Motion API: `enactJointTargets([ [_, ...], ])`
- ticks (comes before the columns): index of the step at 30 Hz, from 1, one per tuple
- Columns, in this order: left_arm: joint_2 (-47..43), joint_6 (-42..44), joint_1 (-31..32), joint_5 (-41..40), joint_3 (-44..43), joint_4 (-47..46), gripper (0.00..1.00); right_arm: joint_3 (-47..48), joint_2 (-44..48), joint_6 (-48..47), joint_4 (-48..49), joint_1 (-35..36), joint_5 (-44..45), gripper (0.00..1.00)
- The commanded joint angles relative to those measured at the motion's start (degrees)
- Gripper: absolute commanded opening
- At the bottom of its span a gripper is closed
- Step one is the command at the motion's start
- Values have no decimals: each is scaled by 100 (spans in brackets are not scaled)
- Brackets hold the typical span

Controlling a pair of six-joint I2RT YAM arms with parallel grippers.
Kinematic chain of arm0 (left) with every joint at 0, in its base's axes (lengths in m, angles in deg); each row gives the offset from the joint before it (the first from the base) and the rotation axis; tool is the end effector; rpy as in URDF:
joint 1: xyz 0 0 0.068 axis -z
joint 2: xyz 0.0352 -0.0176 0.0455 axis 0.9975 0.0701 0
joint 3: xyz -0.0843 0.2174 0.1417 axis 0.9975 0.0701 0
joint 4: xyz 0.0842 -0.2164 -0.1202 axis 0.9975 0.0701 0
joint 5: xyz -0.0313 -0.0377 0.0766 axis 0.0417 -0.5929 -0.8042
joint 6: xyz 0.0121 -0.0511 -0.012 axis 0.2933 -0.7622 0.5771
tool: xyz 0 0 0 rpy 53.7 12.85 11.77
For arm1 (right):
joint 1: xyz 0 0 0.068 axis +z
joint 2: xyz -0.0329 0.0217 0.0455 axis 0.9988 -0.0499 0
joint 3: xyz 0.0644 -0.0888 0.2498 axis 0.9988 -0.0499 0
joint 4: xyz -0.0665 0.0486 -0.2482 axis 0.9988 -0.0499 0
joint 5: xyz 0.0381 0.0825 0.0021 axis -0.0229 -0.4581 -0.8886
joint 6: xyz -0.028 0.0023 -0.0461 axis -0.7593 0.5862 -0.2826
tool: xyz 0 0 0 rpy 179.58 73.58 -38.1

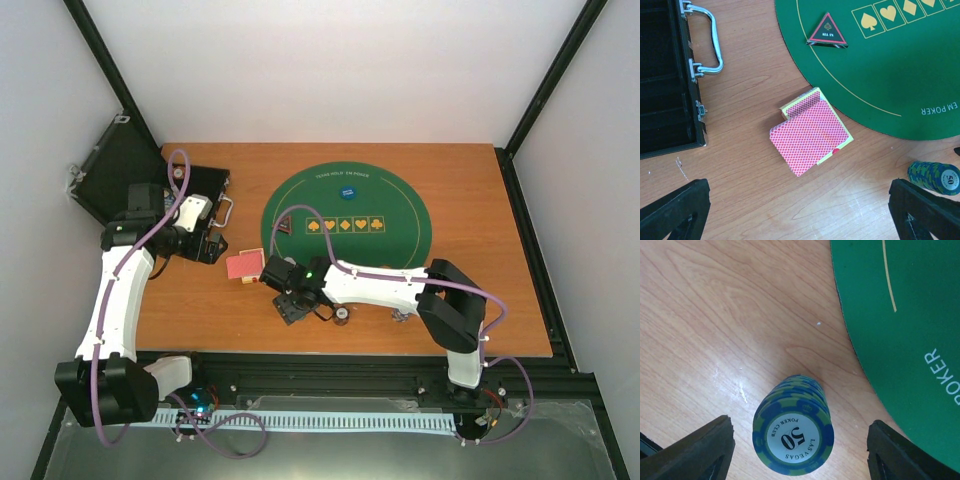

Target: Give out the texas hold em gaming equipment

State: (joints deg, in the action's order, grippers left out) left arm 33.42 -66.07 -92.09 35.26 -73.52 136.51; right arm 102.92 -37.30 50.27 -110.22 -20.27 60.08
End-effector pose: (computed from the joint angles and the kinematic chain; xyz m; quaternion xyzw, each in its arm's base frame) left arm 0.2131 0.0097 0.3127 0.1474 0.9387 -0.1219 0.2868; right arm 0.1546 0.3494 0.1989 -0.3151 0.9334 0.0687 0.1574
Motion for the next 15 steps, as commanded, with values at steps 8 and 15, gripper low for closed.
enactJointTargets([
  [8, -132, 38, -30, 48, -111, -76, 100, 25, -181, -15, 97, -67, -132, 67],
  [15, -141, 100, -31, 2, -103, -99, 100, -22, -225, 9, 164, -69, -253, 62],
])
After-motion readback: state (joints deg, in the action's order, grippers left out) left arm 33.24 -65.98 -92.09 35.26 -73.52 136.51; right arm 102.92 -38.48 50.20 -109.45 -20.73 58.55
